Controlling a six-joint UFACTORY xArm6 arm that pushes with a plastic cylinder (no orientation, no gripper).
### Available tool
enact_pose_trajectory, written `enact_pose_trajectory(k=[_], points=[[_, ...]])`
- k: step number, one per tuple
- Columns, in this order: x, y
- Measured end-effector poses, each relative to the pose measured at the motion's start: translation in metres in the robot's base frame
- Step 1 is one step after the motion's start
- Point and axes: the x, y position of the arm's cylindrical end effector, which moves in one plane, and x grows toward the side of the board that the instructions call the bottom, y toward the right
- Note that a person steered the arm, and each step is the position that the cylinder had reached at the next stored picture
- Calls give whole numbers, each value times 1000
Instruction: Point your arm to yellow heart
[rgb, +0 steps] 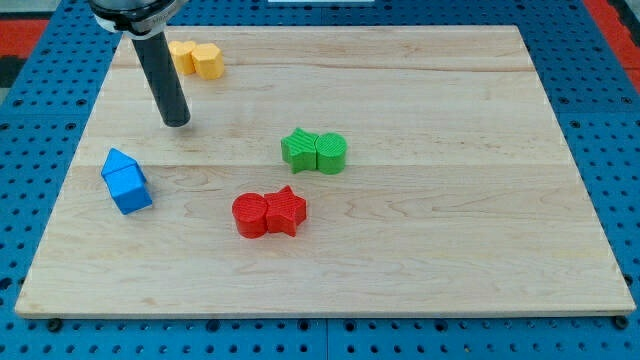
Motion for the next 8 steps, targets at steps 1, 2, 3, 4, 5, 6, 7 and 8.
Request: enact_pose_trajectory(k=[1, 2, 3, 4, 5, 6, 7, 8], points=[[-1, 0], [-13, 0], [-37, 0], [-43, 0], [-43, 0], [-52, -23], [-64, -41], [-94, -41]])
